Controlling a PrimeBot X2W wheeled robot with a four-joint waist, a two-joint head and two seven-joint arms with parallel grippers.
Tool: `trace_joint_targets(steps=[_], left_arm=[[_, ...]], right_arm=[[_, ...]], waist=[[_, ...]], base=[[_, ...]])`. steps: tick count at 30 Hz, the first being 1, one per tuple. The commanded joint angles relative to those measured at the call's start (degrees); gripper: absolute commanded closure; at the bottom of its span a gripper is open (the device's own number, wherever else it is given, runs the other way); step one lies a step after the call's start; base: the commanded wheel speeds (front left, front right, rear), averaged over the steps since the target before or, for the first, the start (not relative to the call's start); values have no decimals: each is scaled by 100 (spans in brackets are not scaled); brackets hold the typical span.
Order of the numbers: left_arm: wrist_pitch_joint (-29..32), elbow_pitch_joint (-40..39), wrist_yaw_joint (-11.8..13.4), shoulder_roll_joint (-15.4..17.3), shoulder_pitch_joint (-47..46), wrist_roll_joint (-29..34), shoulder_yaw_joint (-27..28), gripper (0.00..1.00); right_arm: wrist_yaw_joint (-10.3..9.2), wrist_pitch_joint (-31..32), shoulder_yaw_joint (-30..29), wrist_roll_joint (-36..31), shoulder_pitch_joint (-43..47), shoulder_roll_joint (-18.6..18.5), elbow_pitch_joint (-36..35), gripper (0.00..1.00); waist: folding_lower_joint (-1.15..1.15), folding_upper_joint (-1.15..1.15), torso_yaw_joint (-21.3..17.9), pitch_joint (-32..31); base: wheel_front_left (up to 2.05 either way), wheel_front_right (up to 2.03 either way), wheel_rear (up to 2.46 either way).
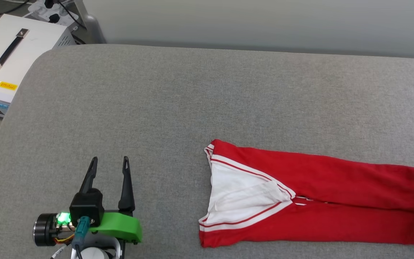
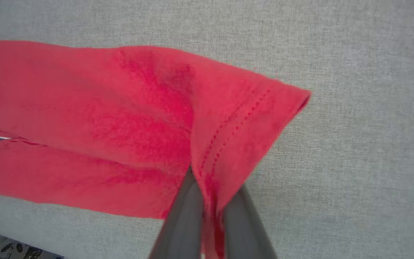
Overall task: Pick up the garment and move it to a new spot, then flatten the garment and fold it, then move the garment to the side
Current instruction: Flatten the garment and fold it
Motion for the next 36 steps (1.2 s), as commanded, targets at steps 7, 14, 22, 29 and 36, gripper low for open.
trace_joint_targets(steps=[7, 14, 22, 29, 36], left_arm=[[-34, -3, -168, -150, 173, 199, 168, 0], [-34, 6, -298, -289, 13, 343, 204, 0], [-34, 28, -398, -432, -216, 441, 232, 0], [-34, 83, -445, -545, -437, 503, 224, 0], [-34, 116, -460, -628, -528, 527, 225, 0]], right_arm=[[-4, 424, 26, 211, 39, 244, -1477, 100], [-4, 1058, 362, -144, -516, 791, -2383, 100], [-4, 1546, 1291, -757, -1716, 1808, -2375, 100], [-4, 1393, 2146, -1203, -2602, 2571, -1633, 100], [-4, 1048, 3119, -1452, -2810, 2858, -552, 100]], waist=[[0, 0, -12, -82], [0, 0, 128, 97], [0, 0, 280, 461], [0, 0, 422, 734], [0, 0, 514, 875]], base=[[0, 0, 0], [0, 0, 0], [0, 0, 0], [0, 0, 0], [0, 0, 0]])
